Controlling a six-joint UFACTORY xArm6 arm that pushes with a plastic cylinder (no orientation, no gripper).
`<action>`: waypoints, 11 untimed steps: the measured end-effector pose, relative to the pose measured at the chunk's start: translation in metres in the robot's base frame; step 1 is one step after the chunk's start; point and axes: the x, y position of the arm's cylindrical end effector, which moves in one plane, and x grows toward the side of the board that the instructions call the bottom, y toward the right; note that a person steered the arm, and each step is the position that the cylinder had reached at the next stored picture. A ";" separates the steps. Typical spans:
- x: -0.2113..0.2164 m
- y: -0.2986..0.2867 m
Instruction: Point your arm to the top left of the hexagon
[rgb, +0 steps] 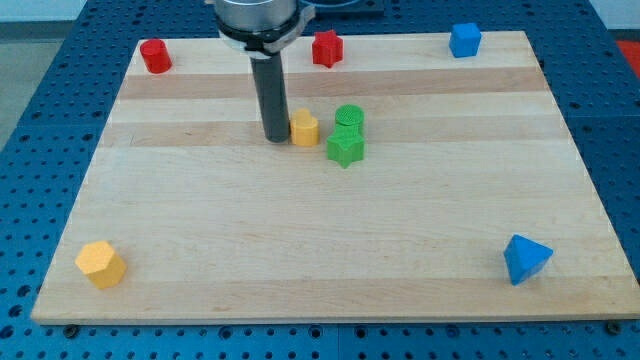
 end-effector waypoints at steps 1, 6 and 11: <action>0.000 -0.005; -0.009 -0.014; 0.026 -0.237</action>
